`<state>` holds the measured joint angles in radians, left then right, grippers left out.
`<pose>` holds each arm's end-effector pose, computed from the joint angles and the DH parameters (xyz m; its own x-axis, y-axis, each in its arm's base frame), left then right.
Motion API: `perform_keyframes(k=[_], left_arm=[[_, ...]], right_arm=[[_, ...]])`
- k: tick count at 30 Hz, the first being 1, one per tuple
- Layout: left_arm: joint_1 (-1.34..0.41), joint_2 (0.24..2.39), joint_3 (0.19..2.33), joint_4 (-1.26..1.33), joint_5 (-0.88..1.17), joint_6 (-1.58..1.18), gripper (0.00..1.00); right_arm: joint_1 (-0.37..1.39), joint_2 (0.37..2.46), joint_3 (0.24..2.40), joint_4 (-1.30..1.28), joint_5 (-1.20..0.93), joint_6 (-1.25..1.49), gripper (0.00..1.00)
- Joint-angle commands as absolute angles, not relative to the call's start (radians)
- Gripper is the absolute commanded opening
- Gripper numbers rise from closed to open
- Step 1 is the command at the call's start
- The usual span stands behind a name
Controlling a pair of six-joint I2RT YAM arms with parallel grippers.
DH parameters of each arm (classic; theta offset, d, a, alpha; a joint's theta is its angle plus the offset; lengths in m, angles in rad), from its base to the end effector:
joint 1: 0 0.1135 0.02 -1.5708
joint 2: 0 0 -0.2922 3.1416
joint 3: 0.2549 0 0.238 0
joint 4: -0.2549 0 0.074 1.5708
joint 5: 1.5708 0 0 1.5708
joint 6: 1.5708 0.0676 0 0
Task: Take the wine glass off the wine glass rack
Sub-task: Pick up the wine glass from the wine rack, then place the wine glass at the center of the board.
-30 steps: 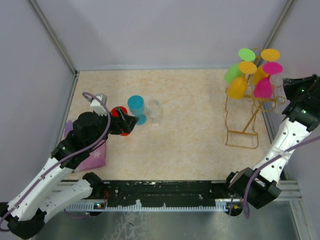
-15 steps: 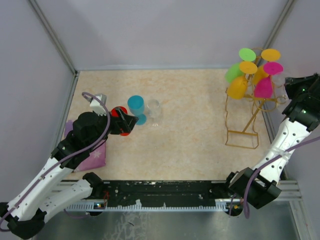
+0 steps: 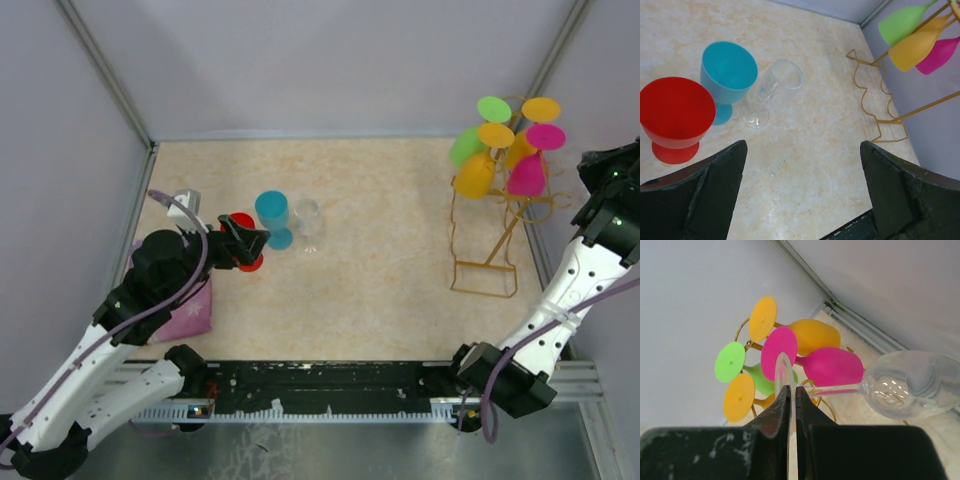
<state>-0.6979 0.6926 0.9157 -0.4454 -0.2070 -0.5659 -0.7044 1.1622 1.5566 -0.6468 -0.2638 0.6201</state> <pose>0.1186 -0.0814 0.3787 -0.3974 -0.3515 -0.8476 0.3106 0.8176 -0.4847 0.1854 -0.1344 0.4908 0.0966 0.6541 -0.7502 0.4628 0.6378 0.6157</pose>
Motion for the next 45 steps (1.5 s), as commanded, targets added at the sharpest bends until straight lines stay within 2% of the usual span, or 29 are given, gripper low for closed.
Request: perform_keyframes(k=[1, 10, 21, 26, 29, 33, 35, 39, 45], left_arm=[[-0.695, 0.625, 0.915, -0.379, -0.227, -0.534, 0.99], [-0.695, 0.561, 0.872, -0.338, -0.233, -0.526, 0.99], [-0.695, 0.533, 0.867, -0.336, -0.239, -0.514, 0.99], [-0.695, 0.516, 0.859, -0.339, -0.25, -0.508, 0.99], [-0.695, 0.512, 0.844, -0.319, -0.242, -0.51, 0.99], [-0.695, 0.524, 0.833, -0.286, -0.214, -0.511, 0.99], [-0.695, 0.534, 0.834, -0.281, -0.197, -0.516, 0.99], [-0.696, 0.539, 0.827, -0.257, -0.158, -0.534, 0.99], [-0.696, 0.508, 0.778, -0.185, -0.082, -0.558, 0.99]], right_arm=[[-0.71, 1.13, 1.69, -0.685, -0.224, 0.506, 0.0], [-0.71, 1.058, 1.798, -0.761, -0.271, 0.419, 0.0], [-0.706, 0.964, 1.816, -0.578, -0.698, 0.524, 0.0], [-0.641, 0.957, 1.82, -0.5, -0.851, 0.539, 0.0], [-0.588, 0.951, 1.771, -0.386, -1.005, 0.609, 0.0], [-0.529, 0.92, 1.59, 0.038, -1.212, 0.897, 0.0], [-0.502, 0.923, 1.549, 0.137, -1.269, 0.965, 0.0], [-0.417, 0.941, 1.532, 0.071, -1.338, 0.896, 0.0], [-0.366, 0.964, 1.469, 0.004, -1.308, 0.833, 0.0]])
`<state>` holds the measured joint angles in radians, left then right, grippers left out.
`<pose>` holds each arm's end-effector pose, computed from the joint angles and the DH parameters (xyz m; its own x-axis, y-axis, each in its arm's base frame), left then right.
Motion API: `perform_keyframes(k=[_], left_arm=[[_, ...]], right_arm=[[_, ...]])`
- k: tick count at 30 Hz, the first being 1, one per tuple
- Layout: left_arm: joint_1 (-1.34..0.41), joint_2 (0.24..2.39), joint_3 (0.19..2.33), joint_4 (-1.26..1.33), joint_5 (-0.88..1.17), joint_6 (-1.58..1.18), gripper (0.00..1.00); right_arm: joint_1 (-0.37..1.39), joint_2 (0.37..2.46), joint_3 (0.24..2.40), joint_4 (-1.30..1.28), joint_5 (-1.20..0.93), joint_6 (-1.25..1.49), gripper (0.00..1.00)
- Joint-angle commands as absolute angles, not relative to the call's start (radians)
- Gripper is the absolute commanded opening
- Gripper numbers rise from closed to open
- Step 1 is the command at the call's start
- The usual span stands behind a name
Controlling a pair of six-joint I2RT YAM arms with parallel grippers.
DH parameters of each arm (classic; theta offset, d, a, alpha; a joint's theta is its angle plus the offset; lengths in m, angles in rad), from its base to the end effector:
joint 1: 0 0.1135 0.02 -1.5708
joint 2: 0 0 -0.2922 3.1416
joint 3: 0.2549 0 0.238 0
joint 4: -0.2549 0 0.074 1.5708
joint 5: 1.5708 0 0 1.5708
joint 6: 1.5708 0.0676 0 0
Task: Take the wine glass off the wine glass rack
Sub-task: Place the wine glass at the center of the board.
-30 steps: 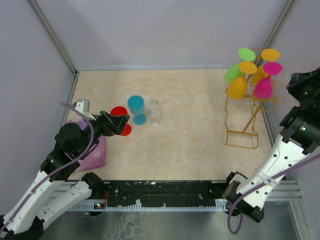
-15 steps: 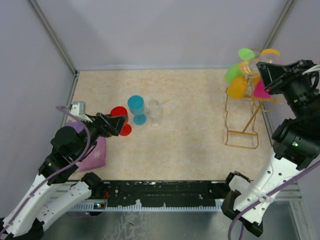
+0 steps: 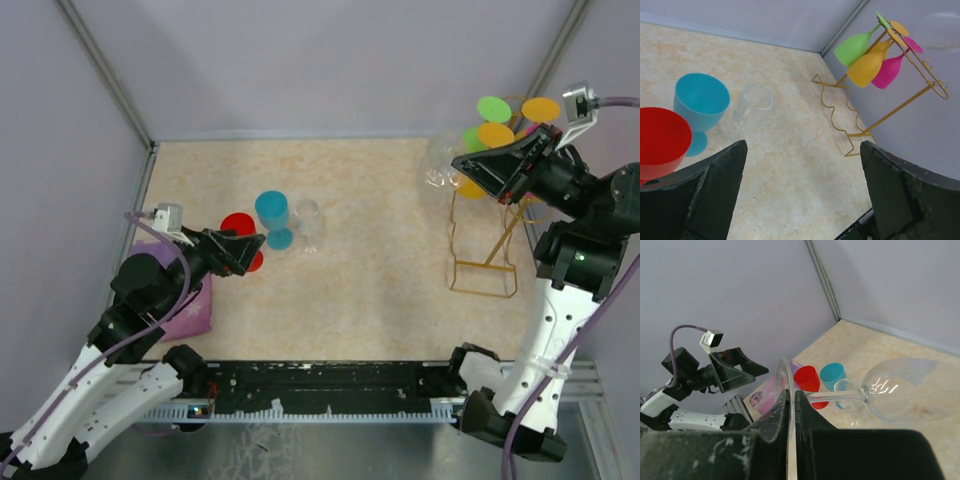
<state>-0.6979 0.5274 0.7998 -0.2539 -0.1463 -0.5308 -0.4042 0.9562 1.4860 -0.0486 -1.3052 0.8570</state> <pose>0.0937 -0.0657 0.3829 -0.2531 -0.4414 -0.8609 0.4591 0.7285 -0.5085 0.1187 0.0202 0.5629 -0.2378 0.3175 -0.9179 -0.7690 0.5158 0.3776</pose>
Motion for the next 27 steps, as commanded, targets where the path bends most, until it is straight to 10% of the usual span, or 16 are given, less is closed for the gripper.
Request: perform_keyframes(k=[1, 11, 27], left_arm=[[-0.695, 0.509, 0.778, -0.186, -0.071, -0.558, 0.99], [-0.695, 0.563, 0.821, -0.23, -0.012, -0.529, 0.99], [-0.695, 0.592, 0.759, -0.155, 0.139, -0.584, 0.99]], right_arm=[[-0.317, 0.971, 1.458, -0.009, -1.291, 0.812, 0.0], [0.362, 1.21, 1.635, -0.67, -0.676, 0.187, 0.0], [0.567, 1.098, 1.191, -0.165, -0.628, 0.526, 0.0]])
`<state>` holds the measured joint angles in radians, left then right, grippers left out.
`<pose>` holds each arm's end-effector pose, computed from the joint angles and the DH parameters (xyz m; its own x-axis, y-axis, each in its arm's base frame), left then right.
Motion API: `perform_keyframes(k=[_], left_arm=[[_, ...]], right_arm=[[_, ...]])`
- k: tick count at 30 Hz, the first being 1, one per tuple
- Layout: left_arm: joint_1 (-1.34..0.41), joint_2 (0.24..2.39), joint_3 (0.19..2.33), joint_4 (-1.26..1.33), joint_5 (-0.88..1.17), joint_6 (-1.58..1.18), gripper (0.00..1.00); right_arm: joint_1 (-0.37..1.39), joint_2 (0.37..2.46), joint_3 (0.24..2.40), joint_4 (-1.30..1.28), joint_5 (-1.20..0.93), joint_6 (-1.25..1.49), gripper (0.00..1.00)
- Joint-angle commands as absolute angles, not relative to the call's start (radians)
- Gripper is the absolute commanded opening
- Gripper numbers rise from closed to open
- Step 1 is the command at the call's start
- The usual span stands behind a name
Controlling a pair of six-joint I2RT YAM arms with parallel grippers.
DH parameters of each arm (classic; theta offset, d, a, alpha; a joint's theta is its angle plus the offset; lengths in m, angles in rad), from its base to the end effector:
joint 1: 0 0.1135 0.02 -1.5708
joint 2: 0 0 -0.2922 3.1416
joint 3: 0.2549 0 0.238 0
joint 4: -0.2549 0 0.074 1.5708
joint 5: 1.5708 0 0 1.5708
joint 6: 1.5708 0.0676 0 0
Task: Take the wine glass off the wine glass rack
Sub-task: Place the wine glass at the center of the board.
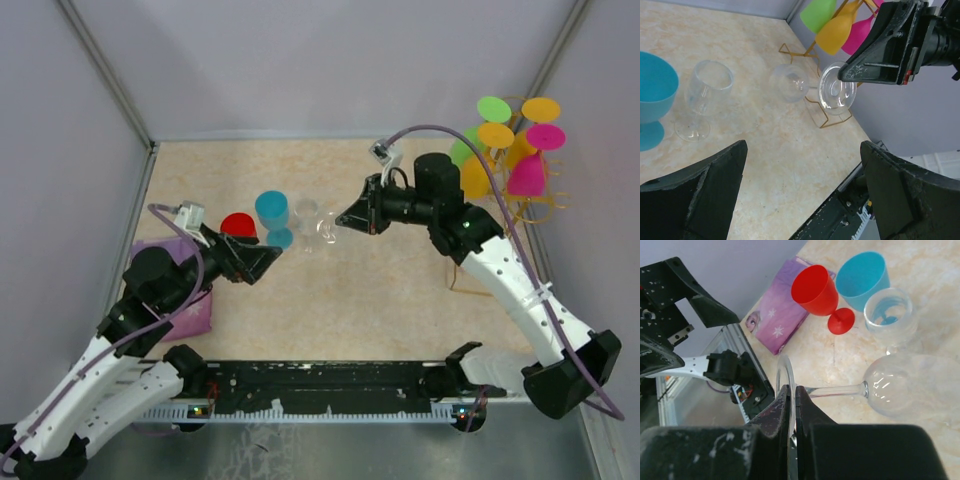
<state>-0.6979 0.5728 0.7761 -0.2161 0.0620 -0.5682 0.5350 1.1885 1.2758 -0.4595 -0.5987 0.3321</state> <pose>0.0964 -0.0863 0.3753 -0.3789 -0.3831 -0.8424 0.5753 0.6154 -0.5387 0.2009 0.1634 0.4173 -0.5803 -0.0308 -0.8138 -0.7231 0.4792 0.4975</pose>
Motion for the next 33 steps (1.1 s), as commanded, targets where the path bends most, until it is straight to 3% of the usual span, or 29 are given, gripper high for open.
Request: perform_keyframes(k=[1, 6, 8, 14, 17, 22, 33], left_arm=[[-0.695, 0.606, 0.757, -0.138, 0.16, -0.588, 0.99], [-0.695, 0.667, 0.735, -0.011, 0.294, -0.668, 0.99], [-0.695, 0.676, 0.682, 0.104, 0.349, -0.733, 0.99], [-0.695, 0.708, 0.605, 0.21, 0.411, -0.824, 0.98], [-0.695, 0.7, 0.575, 0.229, 0.424, -0.873, 0.87], [-0.695, 0.716, 0.418, 0.524, 0.493, -1.056, 0.74], [-0.696, 0.736, 0.445, 0.584, 0.471, -1.033, 0.7]], right_arm=[[0.585, 1.082, 1.15, -0.106, -0.613, 0.57, 0.0], [0.702, 0.986, 0.979, 0.075, -0.331, 0.664, 0.0], [0.72, 0.967, 0.929, 0.149, -0.313, 0.682, 0.0], [0.733, 0.926, 0.816, 0.297, -0.316, 0.766, 0.0], [0.733, 0.905, 0.781, 0.339, -0.329, 0.761, 0.0], [0.733, 0.907, 0.728, 0.445, -0.39, 0.788, 0.0], [0.733, 0.959, 0.733, 0.476, -0.484, 0.805, 0.0]])
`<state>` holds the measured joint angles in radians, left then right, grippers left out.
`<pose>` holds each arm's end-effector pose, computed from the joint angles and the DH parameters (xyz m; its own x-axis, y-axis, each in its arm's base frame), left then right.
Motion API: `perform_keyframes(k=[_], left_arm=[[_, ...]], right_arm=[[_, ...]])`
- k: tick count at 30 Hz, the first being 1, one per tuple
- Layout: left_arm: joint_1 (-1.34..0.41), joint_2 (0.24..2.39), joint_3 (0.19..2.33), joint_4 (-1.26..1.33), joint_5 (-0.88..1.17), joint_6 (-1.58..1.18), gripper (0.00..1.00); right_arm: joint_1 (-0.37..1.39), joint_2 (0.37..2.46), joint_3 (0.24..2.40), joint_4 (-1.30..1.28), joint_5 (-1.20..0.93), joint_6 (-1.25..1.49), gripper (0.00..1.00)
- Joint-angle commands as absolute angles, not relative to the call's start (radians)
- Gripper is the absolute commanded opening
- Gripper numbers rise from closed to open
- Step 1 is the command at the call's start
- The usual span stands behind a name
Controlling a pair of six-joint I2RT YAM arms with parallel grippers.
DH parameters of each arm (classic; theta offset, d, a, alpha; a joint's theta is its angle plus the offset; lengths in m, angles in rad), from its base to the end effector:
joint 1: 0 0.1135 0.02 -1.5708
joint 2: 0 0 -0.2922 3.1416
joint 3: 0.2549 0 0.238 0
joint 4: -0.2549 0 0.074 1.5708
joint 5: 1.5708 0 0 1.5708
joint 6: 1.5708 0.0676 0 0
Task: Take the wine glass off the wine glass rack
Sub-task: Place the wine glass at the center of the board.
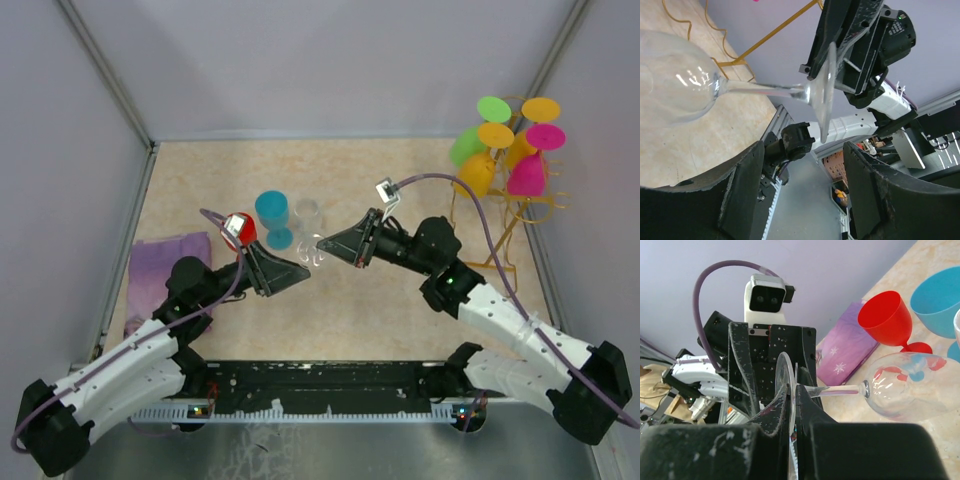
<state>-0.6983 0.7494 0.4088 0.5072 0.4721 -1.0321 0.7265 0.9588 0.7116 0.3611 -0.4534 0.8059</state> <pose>0.1147 -0.1364 0.3144 -0.7212 -0.3927 -0.5707 0.5790 0.1105 -0.8078 0.1478 0.1709 0.3698 -0.6067 0.3285 -0.7239 -0.7000 0.2107 0.6823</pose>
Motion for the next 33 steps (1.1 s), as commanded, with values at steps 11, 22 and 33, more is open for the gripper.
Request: perform_keyframes(k=[11, 22, 33], left_arm=[[-0.696, 0.736, 0.467, 0.551, 0.484, -1.018, 0.7], [-0.696, 0.736, 0.472, 0.537, 0.48, -1.014, 0.59], [-0.696, 0.756, 0.501, 0.497, 0.48, -0.996, 0.48]], right_arm=[[0.733, 0.931, 0.75, 0.408, -0.486, 0.759, 0.0], [0.736, 0.955, 0.785, 0.369, -0.518, 0.755, 0.0], [0.735, 0.95, 0.78, 0.372, -0.51, 0.756, 0.0]])
